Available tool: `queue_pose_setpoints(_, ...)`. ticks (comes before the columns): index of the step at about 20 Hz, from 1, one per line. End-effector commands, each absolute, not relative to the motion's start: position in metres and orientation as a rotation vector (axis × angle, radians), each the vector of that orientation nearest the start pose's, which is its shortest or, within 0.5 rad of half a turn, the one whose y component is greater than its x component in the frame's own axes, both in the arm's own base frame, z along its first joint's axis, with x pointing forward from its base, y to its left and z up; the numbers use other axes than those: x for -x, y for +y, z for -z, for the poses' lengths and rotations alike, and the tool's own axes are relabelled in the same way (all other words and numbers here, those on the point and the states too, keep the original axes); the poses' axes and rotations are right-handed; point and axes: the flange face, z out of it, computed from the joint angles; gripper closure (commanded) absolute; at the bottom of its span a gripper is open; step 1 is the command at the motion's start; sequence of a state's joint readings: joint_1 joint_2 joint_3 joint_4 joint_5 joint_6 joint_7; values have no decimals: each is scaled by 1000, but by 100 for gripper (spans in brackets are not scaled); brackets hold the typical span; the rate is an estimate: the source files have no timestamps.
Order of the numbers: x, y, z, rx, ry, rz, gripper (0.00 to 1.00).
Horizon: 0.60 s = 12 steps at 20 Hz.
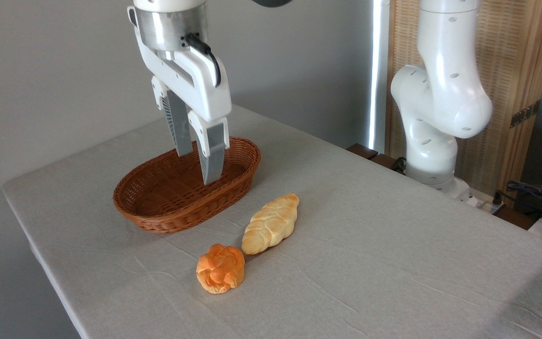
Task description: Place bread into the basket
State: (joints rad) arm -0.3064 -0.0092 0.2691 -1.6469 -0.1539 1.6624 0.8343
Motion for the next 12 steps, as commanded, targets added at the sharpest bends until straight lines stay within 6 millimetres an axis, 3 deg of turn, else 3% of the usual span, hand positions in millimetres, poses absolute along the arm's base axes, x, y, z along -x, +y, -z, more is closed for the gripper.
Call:
queue_pose_setpoints(1, -564, -27, -594, 2985, 1386, 120, 0)
queue_pose_setpoints(12, -565, -30, -588, 2981, 1374, 88, 0)
